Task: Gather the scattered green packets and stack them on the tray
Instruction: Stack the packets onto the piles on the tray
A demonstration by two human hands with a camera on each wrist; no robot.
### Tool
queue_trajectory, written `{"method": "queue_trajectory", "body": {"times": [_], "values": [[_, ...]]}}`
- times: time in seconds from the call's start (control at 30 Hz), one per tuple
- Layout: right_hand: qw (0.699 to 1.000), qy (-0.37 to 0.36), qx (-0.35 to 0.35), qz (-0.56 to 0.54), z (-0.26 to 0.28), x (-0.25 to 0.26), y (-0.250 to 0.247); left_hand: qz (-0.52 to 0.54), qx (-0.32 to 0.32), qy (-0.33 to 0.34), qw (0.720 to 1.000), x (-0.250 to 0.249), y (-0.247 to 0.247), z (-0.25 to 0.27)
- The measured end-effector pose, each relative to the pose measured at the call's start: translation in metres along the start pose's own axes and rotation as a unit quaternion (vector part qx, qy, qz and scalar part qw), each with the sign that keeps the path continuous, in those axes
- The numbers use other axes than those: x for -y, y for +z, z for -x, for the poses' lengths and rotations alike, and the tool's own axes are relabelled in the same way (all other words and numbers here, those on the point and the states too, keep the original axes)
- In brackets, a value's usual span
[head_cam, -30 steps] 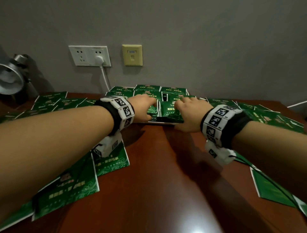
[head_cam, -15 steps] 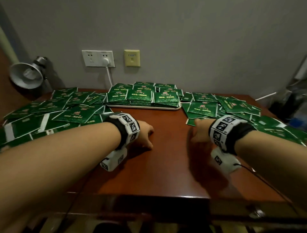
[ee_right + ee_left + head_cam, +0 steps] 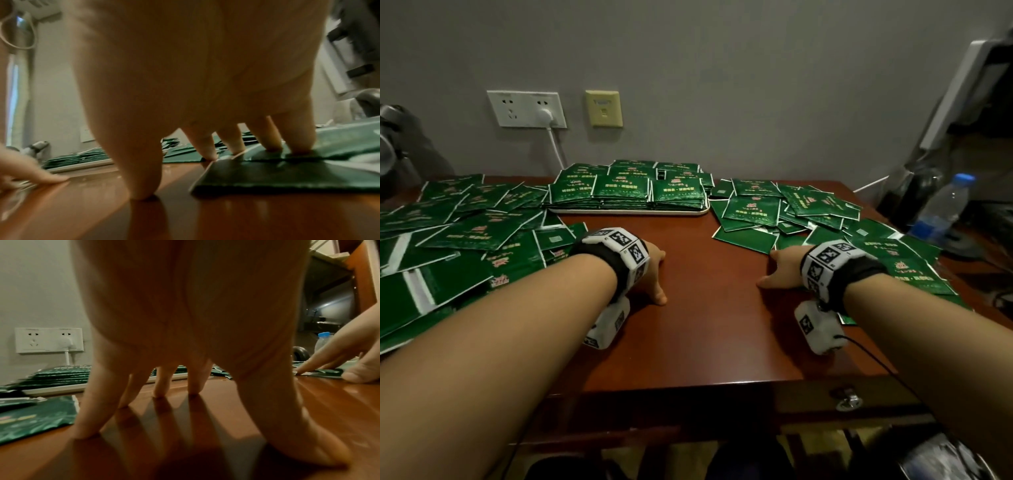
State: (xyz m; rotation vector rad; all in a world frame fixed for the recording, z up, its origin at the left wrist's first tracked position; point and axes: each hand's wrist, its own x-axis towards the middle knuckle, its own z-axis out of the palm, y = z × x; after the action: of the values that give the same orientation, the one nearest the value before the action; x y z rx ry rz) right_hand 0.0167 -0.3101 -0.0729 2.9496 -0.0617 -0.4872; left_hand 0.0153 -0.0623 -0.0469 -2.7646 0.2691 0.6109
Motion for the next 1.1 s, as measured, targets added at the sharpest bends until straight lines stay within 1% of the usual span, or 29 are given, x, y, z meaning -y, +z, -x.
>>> {"method": "queue_trajectory", "body": {"times": [0.1, 0.23, 0.33, 0.43, 0.5, 0.53, 0.6, 0.67, 0.77, 0.9, 1.1], "values": [[0.998, -0.050, 0.001, 0.034, 0.014, 0.018, 0.000, 0.000, -0.006, 0.001, 1.000, 0.002, 0.001, -0.003], [0.986, -0.158, -0.020, 0.044, 0.035, 0.044, 0.000, 0.005, -0.009, 0.000, 1.000, 0.002, 0.002, -0.001], [0.970, -0.243, -0.013, -0.020, 0.047, 0.057, 0.002, 0.007, -0.011, 0.000, 1.000, 0.002, 0.005, -0.002], [0.953, -0.275, -0.027, -0.123, 0.053, 0.061, 0.002, 0.006, -0.015, 0.002, 1.000, 0.002, 0.005, -0.004], [0.955, -0.252, -0.058, -0.143, 0.050, 0.054, -0.001, 0.006, -0.013, 0.002, 1.000, 0.002, 0.005, -0.005], [0.963, -0.223, -0.068, -0.136, 0.044, 0.048, -0.003, 0.005, -0.010, 0.000, 1.000, 0.002, 0.005, -0.004], [0.982, -0.144, -0.064, -0.109, 0.029, 0.032, -0.009, 0.003, -0.005, 0.001, 1.000, 0.002, 0.004, -0.005], [0.992, -0.072, -0.064, -0.081, 0.007, 0.018, -0.013, -0.002, -0.004, 0.002, 1.000, 0.001, 0.004, -0.005], [0.993, -0.012, -0.065, -0.103, -0.022, 0.006, -0.024, -0.009, -0.001, 0.002, 1.000, 0.001, 0.003, -0.008], [0.998, 0.000, -0.030, -0.049, -0.051, 0.007, -0.030, -0.011, 0.004, 0.003, 1.000, 0.002, 0.002, -0.012], [0.998, -0.030, -0.039, 0.032, -0.064, 0.012, -0.033, 0.004, -0.013, 0.001, 1.000, 0.004, 0.006, -0.022]]}}
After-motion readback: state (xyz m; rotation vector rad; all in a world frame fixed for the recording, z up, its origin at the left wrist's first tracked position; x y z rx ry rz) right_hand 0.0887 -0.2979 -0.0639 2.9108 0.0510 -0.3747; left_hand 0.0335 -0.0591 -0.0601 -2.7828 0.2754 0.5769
